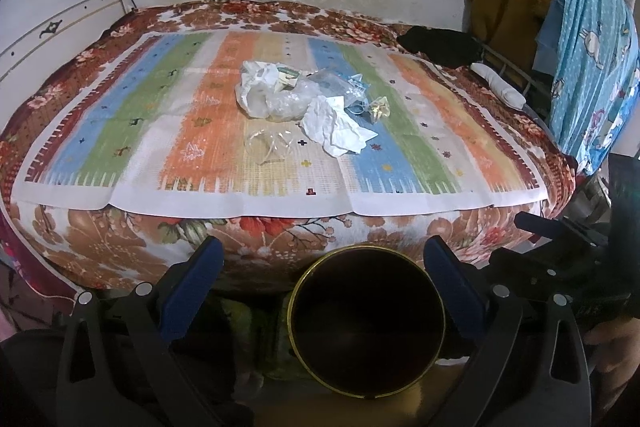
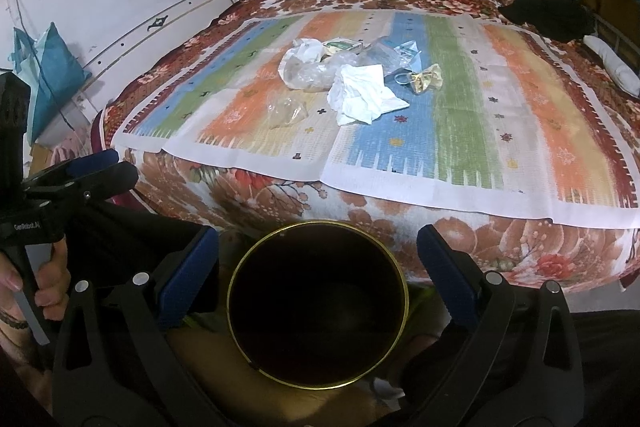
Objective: Collect trash
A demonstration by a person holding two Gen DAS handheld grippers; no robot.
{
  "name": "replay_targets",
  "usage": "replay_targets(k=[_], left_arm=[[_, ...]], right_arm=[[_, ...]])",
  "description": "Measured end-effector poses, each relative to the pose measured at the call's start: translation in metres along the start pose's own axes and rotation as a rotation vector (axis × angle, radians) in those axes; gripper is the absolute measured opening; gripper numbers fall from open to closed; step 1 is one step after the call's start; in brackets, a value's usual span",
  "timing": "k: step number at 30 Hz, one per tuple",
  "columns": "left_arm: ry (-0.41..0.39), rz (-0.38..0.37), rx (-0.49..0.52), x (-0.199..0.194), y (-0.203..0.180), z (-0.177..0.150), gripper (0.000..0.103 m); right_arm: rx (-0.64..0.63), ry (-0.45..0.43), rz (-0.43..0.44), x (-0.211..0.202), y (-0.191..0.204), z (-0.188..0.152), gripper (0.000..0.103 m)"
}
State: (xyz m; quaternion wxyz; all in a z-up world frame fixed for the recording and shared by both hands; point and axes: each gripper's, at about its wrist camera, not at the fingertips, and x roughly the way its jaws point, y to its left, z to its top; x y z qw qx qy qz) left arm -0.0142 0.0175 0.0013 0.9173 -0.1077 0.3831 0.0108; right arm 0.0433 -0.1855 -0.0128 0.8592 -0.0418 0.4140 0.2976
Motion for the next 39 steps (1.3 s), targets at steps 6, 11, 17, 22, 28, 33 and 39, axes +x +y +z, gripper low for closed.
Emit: replay_targets(k=[6, 11, 17, 22, 28, 33, 39], left_arm=[[0.004, 0.005, -0.002, 0.003, -0.001, 0.004, 0.097], [0.01, 0.019, -0.008, 0.009, 0.001, 0.023, 0.097], [0.049, 0.044, 0.014, 0.026, 0.004, 0.048, 0.097], [0.088, 0.051, -0.007, 0.043, 0.012, 0.071, 0.097], [0.148, 0.105, 0.003, 0.074, 0.021, 0.098, 0.097], [0.19, 0.132, -0.036, 0.101, 0.038, 0.122, 0.093], [0.246, 0.111, -0.111, 0.132, 0.054, 0.139, 0.087]], right_arm=[[0.008, 0.008, 0.016, 0.005, -0.002, 0.007, 0.092], [0.0, 0.018, 0.014, 0.017, -0.003, 0.021, 0.092], [-0.033, 0.044, -0.024, 0.033, -0.006, 0.044, 0.089], [-0.015, 0.043, -0.062, 0.044, -0.016, 0.064, 0.087], [0.018, 0.096, -0.055, 0.072, -0.025, 0.092, 0.087], [-0.016, 0.103, -0.084, 0.091, -0.025, 0.115, 0.084], [-0.01, 0.113, -0.077, 0.116, -0.031, 0.139, 0.079]])
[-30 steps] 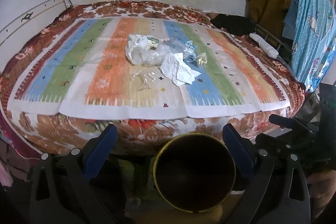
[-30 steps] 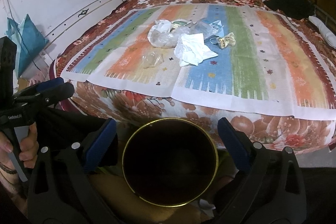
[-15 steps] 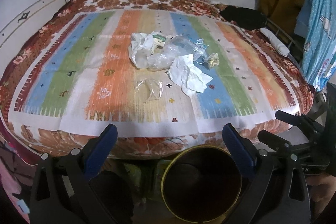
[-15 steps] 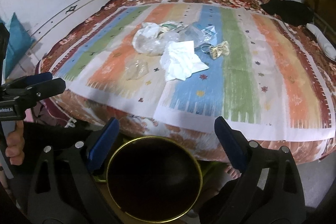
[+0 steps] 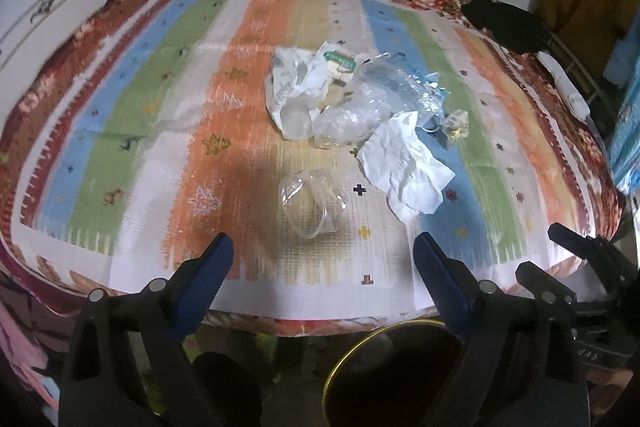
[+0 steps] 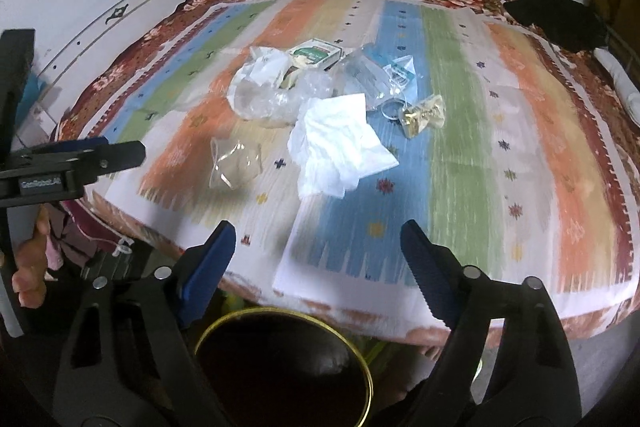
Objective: Collect trash
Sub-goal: 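Reach the right gripper toward the white tissue and close on it, then lift the white tissue with the right gripper while the left gripper grasps the clear cup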
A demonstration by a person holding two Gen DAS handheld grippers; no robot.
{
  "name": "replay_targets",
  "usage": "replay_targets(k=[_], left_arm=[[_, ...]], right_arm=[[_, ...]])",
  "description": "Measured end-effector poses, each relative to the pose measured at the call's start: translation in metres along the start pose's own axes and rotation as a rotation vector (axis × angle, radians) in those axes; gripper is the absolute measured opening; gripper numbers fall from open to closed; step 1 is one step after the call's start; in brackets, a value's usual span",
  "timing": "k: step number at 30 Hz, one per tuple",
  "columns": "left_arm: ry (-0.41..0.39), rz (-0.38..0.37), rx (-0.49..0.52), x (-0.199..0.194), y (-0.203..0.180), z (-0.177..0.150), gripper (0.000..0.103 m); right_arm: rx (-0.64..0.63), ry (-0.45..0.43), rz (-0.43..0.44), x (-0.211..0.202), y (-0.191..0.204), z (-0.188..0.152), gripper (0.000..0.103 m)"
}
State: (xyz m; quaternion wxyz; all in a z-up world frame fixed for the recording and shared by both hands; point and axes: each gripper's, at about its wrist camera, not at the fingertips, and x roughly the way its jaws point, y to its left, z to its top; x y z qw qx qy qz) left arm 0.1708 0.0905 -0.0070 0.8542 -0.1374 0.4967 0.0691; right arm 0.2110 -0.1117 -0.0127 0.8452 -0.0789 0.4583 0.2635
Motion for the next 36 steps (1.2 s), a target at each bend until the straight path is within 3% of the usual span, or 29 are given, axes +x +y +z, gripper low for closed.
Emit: replay_targets(k=[4, 9, 14, 17, 23, 26, 28, 30, 33, 36], left_arm=[[0.051, -0.022, -0.049, 0.019, 0.006, 0.007, 0.082], [0.052, -0.006, -0.035, 0.034, 0.005, 0.013, 0.08], [0.112, -0.031, -0.036, 0.057, 0.004, 0.014, 0.065], [0.125, -0.056, -0.032, 0.063, 0.001, 0.017, 0.065], [0.171, -0.017, -0.026, 0.088, 0.0, 0.024, 0.057], [0.199, -0.016, -0.023, 0.099, 0.001, 0.027, 0.048], [0.208, -0.014, -0.008, 0.103, 0.0, 0.027, 0.044], [0.214, -0.008, -0.003, 0.109, 0.001, 0.029, 0.039], [0.239, -0.006, -0.003, 0.115, 0.003, 0.027, 0.023], [0.239, -0.012, 0.017, 0.114, 0.003, 0.025, 0.004]], right_arm=[[-0.019, 0.02, -0.016, 0.017, -0.001, 0.012, 0.076], [0.007, 0.063, 0.004, 0.043, -0.007, 0.025, 0.076], [0.027, 0.107, 0.008, 0.074, -0.01, 0.035, 0.073], [0.03, 0.147, 0.005, 0.096, -0.011, 0.036, 0.07], [0.039, 0.18, -0.024, 0.129, -0.016, 0.048, 0.063], [0.014, 0.207, -0.037, 0.144, -0.015, 0.049, 0.055], [-0.002, 0.239, -0.036, 0.154, -0.016, 0.049, 0.045], [-0.005, 0.247, -0.057, 0.16, -0.017, 0.05, 0.027], [-0.011, 0.252, -0.057, 0.164, -0.021, 0.047, 0.008], [-0.024, 0.225, -0.035, 0.158, -0.021, 0.049, 0.003]])
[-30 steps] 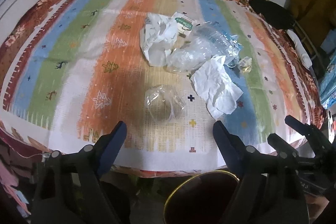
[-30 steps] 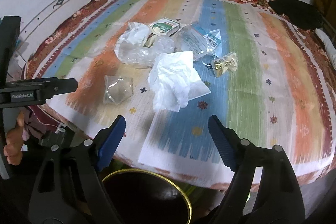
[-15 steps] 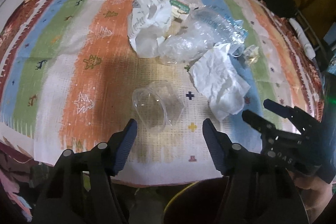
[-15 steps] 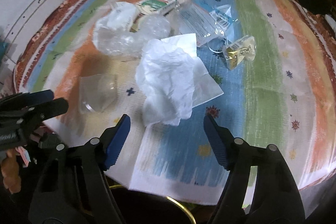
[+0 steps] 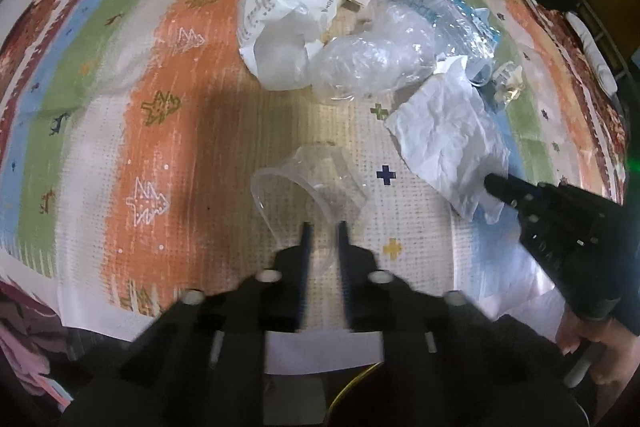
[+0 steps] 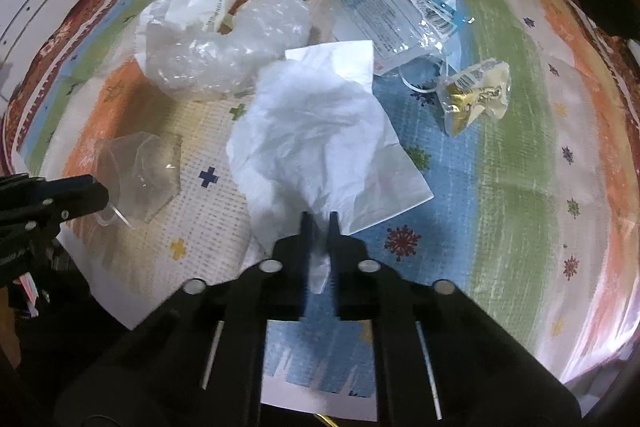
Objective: Collect trash
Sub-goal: 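Lift the white tissue with the right gripper while the left gripper grasps the clear cup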
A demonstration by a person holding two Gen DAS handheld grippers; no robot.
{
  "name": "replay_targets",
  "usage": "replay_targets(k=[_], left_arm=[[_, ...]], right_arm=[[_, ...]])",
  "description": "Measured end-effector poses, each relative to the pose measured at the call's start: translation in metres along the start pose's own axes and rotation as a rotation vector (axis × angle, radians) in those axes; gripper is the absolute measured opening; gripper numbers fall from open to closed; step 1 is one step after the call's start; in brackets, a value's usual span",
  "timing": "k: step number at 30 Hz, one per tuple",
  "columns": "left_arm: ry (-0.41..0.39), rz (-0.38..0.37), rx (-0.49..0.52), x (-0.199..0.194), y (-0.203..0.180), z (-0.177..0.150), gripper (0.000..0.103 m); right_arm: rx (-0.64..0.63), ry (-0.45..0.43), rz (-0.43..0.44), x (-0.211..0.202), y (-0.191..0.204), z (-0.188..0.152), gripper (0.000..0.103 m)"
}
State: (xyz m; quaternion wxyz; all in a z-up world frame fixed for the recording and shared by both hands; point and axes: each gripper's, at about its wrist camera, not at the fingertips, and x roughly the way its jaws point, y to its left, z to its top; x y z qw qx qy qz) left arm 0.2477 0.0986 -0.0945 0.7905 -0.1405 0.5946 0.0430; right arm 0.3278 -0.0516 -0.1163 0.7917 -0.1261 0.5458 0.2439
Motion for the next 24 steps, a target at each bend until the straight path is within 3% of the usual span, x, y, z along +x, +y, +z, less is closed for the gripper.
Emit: replay_targets(k=[10, 24], left_arm=[[-0.072, -0.027, -0.018, -0.031, 0.001, 0.0, 0.003], [-0.153, -0.123, -0.09, -0.075, 0.003, -0.02, 0.003]], right_arm=[[0.113, -0.085, 0.059, -0.047, -0.021, -0.001, 0.003], [0.093, -0.14, 0.07, -0.108, -0.017, -0.028, 0.003]])
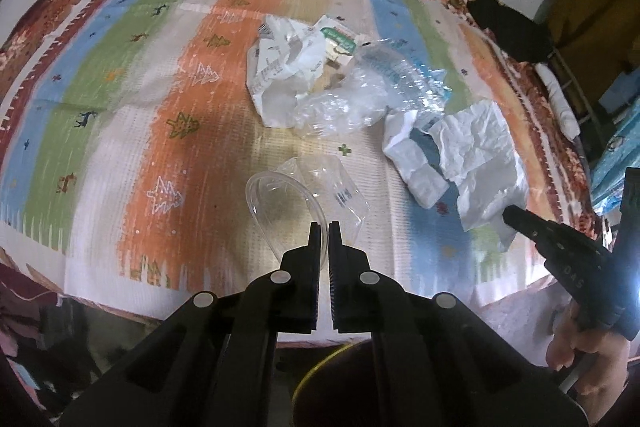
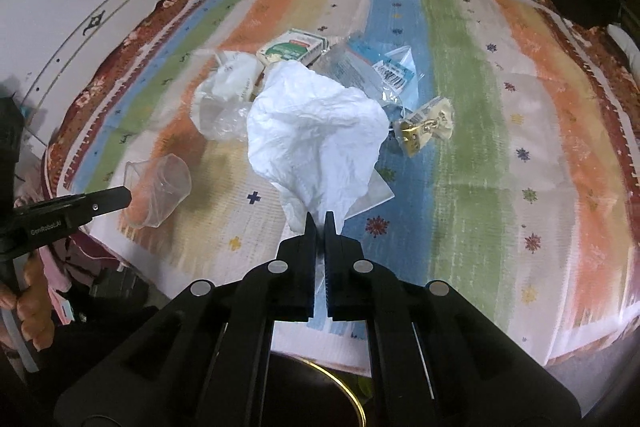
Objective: Collect trash
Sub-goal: 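Lift the white tissue with the right gripper while the left gripper grasps the clear cup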
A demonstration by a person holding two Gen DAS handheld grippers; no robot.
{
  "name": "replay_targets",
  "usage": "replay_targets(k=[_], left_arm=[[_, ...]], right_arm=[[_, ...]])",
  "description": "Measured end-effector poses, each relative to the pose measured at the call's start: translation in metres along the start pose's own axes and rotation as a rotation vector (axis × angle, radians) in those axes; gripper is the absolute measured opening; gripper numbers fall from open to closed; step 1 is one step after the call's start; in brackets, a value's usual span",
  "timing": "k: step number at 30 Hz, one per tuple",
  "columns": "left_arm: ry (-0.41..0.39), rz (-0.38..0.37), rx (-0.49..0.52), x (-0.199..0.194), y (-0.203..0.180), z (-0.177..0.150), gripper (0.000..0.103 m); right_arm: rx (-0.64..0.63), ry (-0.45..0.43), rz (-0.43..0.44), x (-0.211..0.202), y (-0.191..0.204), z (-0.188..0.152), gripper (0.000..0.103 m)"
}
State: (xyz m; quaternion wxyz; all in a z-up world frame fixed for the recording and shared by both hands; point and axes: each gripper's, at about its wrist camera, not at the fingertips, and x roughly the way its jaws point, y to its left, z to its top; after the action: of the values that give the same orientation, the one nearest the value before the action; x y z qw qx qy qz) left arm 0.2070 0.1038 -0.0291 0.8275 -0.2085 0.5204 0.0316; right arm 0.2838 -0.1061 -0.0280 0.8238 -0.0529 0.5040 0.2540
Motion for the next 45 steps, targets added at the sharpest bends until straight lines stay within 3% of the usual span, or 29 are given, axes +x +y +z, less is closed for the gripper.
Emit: replay_targets(k=[4, 11, 22, 45], left_arm=[[-0.038, -0.018, 0.03, -0.019, -0.012, -0.008, 0.003], [-0.11, -0.059, 0.101, -0.052, -0.034, -0.029, 0.003], [-0.176, -0.116, 0.127, -0.082, -0.038, -0.061, 0.003], [-0.194, -0.226, 0.168, -0.101, -0.042, -0.12, 0.003]], right_arm=[[-0.034, -0.003, -0.031, -0.016, 0.005, -0.015, 0.003], [-0.035, -0.046, 0.002, -0.054, 0.003, -0.044, 0.003], [-0.033, -0.111, -0.002, -0.087, -0.002, -0.069, 0.003], [-0.053, -0.202, 0.086, -0.136, 0.013, -0.144, 0.003]])
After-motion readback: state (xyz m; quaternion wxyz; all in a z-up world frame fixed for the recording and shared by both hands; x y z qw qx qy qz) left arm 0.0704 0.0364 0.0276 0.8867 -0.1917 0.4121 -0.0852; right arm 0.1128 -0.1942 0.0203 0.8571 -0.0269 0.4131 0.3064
